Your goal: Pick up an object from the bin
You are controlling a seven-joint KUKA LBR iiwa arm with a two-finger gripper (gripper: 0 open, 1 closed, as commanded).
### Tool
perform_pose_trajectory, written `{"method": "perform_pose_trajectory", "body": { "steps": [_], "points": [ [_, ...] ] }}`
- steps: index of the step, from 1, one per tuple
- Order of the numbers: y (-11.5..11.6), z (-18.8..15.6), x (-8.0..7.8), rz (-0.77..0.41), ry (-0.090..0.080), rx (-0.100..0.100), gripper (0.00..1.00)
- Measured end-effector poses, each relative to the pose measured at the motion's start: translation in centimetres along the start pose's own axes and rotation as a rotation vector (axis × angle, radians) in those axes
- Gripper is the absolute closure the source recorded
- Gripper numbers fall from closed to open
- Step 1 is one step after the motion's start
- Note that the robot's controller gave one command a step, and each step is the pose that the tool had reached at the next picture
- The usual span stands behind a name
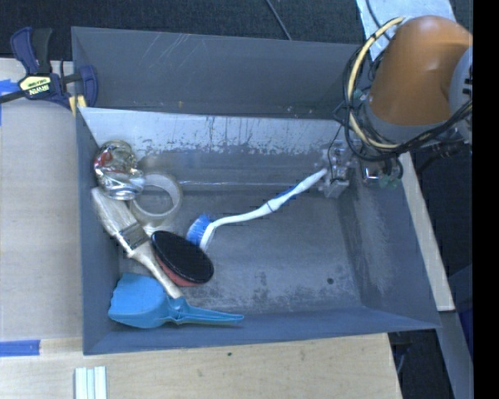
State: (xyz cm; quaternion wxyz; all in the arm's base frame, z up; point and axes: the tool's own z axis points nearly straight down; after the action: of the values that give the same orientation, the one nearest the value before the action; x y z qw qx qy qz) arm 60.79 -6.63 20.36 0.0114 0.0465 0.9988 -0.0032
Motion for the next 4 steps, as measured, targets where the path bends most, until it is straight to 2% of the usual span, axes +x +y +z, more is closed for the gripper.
{"method": "perform_pose_trajectory", "body": {
  "steps": [1,2,3,4],
  "points": [
    [1.1,5.7,0.8,-0.142,0.004,0.0,1.0],
    [1.3,1.1,0.7,-0.034,-0.002,-0.004,1.0],
    [1.4,4.6,0.4,-0.113,0.002,0.0,0.0],
    [1.4,4.5,0.4,-0.112,0.0,0.0,0.0]
  ]
}}
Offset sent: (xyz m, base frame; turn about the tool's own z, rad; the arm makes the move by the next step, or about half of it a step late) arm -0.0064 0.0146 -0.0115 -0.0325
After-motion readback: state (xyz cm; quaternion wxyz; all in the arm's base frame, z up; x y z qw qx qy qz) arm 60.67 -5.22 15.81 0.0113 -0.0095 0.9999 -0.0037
